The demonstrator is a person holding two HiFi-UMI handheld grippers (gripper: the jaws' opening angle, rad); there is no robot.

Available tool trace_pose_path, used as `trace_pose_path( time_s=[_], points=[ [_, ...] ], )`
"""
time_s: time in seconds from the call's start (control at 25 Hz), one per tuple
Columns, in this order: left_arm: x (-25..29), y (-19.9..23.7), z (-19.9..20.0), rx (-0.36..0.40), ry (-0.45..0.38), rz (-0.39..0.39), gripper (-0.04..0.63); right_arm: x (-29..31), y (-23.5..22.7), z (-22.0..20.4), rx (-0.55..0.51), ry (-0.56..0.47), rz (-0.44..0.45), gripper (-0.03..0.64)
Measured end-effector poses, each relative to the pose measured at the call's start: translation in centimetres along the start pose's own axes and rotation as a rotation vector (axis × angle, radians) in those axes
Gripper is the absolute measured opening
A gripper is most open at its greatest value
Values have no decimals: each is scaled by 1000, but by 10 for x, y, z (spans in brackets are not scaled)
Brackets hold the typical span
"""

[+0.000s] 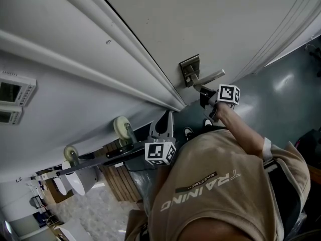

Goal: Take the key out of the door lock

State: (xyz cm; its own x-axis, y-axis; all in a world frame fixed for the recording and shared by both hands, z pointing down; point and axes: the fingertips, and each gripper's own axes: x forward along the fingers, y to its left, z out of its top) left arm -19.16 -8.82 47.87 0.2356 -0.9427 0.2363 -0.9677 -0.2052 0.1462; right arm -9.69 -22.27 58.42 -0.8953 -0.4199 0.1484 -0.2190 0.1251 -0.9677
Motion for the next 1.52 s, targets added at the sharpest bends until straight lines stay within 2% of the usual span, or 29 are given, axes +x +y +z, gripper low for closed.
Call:
trace_pose_path(
  time_s=[0.72, 1.08, 1.28, 1.52],
  points=[
    [9, 11, -2, -12, 9, 7, 9, -3, 0, -2, 37, -18, 27, 31],
    [15, 12, 4, 0, 13, -6, 9, -2, -2, 1, 1, 35, 52, 31],
    [12, 10, 1, -5, 19, -7, 9, -4, -3, 1, 8, 2, 53, 29],
    [14, -1, -4, -11, 22, -38, 9, -2, 0, -2, 65, -32, 72, 29]
  ],
)
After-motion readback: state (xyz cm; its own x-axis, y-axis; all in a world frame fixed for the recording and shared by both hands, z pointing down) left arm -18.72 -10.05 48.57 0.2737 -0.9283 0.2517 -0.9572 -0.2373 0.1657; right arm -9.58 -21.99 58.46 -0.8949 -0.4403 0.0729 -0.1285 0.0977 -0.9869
